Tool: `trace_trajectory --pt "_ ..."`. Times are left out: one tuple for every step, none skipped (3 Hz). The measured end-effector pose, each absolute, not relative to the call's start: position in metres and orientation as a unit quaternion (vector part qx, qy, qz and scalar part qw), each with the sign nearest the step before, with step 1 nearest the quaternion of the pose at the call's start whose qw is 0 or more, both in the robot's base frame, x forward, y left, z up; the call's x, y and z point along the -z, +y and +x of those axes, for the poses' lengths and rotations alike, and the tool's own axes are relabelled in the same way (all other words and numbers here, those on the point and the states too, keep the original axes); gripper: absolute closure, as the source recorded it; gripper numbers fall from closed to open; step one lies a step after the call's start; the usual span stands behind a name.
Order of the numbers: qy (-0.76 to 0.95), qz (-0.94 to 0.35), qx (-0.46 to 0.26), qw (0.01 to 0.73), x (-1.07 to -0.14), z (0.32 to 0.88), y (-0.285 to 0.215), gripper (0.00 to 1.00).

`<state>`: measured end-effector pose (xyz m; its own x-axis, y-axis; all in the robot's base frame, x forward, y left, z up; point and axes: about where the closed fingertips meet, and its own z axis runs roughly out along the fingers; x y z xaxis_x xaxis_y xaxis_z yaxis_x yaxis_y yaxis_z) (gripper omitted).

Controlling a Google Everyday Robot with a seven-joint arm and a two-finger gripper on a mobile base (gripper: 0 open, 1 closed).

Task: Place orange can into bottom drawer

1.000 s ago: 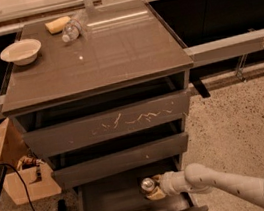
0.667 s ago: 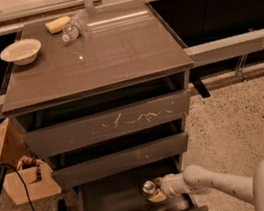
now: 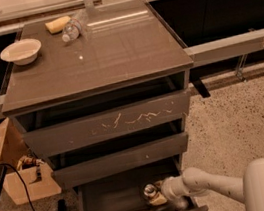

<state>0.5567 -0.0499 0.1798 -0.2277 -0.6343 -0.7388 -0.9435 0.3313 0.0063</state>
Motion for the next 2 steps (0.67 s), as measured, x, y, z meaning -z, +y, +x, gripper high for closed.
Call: trace_trajectory --pt "0.742 -0.525 -0.235 0.345 -0.1691 0.5555 -0.0525 1.00" --pt "0.740 -0.521 -0.239 0.353 -0.1609 0.5601 -0.0491 1.00"
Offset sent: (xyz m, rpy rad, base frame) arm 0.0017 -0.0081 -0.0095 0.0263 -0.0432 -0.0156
